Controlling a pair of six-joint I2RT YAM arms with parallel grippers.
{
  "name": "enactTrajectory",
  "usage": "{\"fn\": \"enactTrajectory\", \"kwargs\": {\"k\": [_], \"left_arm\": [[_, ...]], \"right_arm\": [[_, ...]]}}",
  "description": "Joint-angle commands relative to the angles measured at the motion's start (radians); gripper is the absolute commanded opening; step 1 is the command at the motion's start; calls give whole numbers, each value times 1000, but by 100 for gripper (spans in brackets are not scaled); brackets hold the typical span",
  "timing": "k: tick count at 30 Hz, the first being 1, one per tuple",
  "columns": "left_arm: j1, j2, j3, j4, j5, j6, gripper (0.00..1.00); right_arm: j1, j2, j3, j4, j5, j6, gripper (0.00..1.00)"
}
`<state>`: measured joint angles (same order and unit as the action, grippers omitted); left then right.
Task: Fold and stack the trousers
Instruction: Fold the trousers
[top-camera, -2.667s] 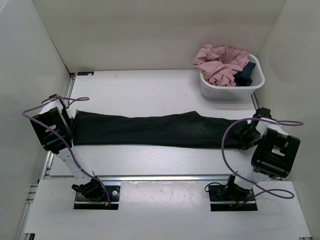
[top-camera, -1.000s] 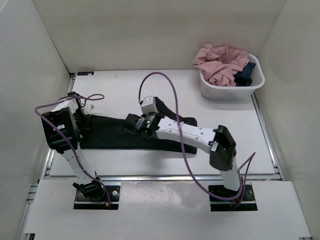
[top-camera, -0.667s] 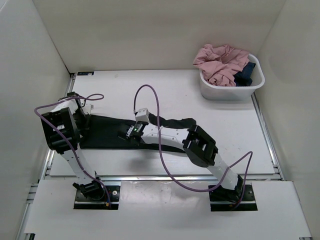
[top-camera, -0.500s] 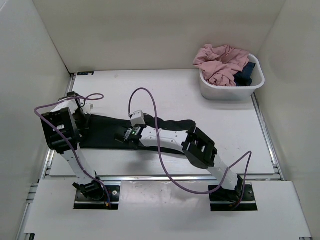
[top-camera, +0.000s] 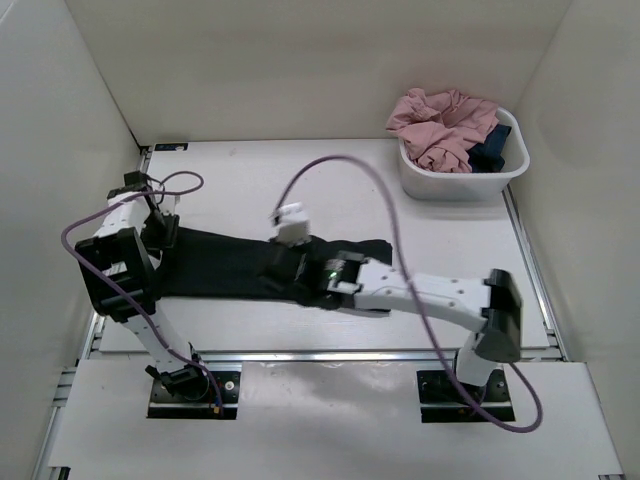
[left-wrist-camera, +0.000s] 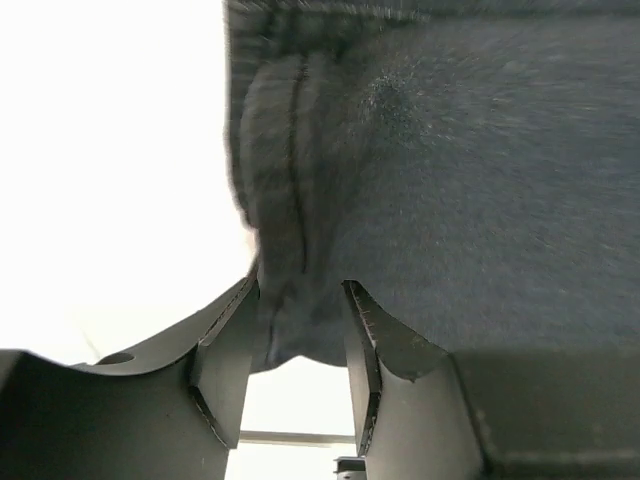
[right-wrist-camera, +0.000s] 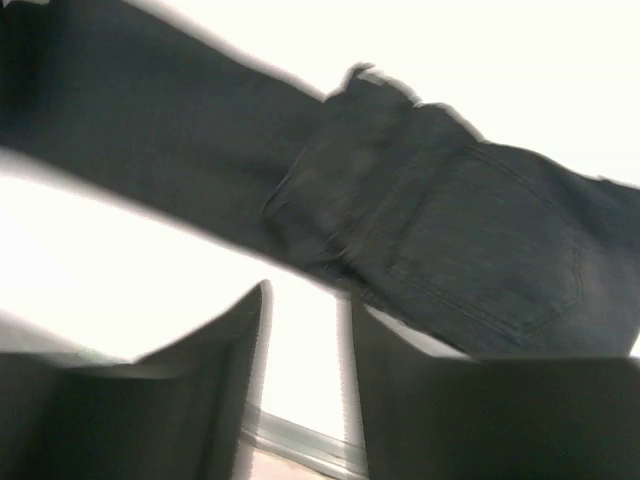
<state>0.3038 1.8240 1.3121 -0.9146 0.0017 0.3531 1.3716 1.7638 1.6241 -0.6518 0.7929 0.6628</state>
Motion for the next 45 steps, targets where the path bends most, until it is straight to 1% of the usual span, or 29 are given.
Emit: {"fn": "enactTrajectory", "kwargs": {"k": [1, 2, 3, 4, 5, 7, 9, 10, 11, 12, 13, 14, 17, 18, 21, 23, 25, 27, 28, 29, 31, 32, 33, 35, 36, 38, 40, 42, 45], "left_arm": [[-5, -110, 79, -7, -2, 12, 51], [-5, -145, 93, -7, -2, 27, 51], [-5, -169, 107, -16, -2, 38, 51], [-5, -192, 125, -27, 38, 72, 54], [-5, -228, 168, -41, 61, 92, 58], [-37, -239, 226, -88, 131, 145, 62], [-83, -249, 303, -180, 173, 155, 62], [-112, -235, 320, -211, 204, 168, 62], [-183, -235, 320, -236, 278, 168, 62], [-227, -226, 320, -251, 322, 168, 62], [-274, -217, 297, -251, 355, 150, 62], [-369, -216, 280, -251, 429, 126, 62], [-491, -146, 236, -230, 567, 80, 62], [-552, -132, 210, -213, 586, 69, 62], [-647, -101, 153, -123, 586, 40, 61], [-683, -101, 121, -80, 575, 40, 61], [-726, -92, 60, -32, 529, 26, 61], [-755, -68, 12, -12, 453, 17, 61], [-779, -68, -43, 20, 364, 17, 59], [-788, -77, -74, 43, 325, 17, 57], [-816, -109, -135, 100, 259, 17, 57], [-827, -123, -178, 138, 250, 17, 57], [-836, -123, -189, 138, 250, 17, 57], [-859, -102, -189, 138, 250, 17, 57], [-859, -101, -189, 138, 250, 17, 57], [-859, -92, -200, 149, 250, 17, 57], [-859, -92, -200, 149, 250, 17, 57], [-859, -92, -200, 149, 250, 17, 57], [-859, -92, -200, 149, 250, 17, 57]], "right_arm": [[-136, -61, -102, -69, 65, 205, 32], [-169, -61, -143, -98, 45, 224, 10], [-221, -61, -168, -98, -7, 224, 4], [-239, -50, -193, -66, -35, 177, 0], [-268, -50, -219, -2, -65, 157, 0], [-293, -50, -309, 56, -147, 172, 0], [-334, -50, -381, 99, -204, 237, 0], [-350, -50, -465, 121, -231, 283, 0], [-364, -61, -519, 150, -265, 360, 0], [-384, -61, -574, 247, -332, 388, 0], [-384, -61, -622, 292, -362, 409, 0], [-397, -41, -668, 320, -391, 440, 0], [-408, 14, -643, 322, -425, 387, 0], [-408, 14, -609, 322, -414, 367, 0], [-408, -27, -586, 297, -376, 331, 0], [-408, -61, -555, 244, -319, 331, 0], [-408, -131, -544, 199, -275, 331, 0], [-408, -234, -556, 132, -186, 359, 12], [-408, -272, -567, 112, -154, 359, 19], [-408, -312, -581, 78, -129, 372, 34], [-457, -414, -648, 78, -116, 354, 46], [-536, -456, -683, 121, -229, 327, 52], [-589, -469, -723, 165, -329, 290, 66], [-726, -469, -829, 245, -507, 236, 75], [-750, -469, -855, 265, -577, 221, 81], [-786, -469, -907, 299, -605, 176, 86], [-822, -460, -944, 394, -682, 153, 89], [-822, -437, -987, 511, -769, 153, 90], [-822, -411, -1032, 579, -787, 153, 90]]}}
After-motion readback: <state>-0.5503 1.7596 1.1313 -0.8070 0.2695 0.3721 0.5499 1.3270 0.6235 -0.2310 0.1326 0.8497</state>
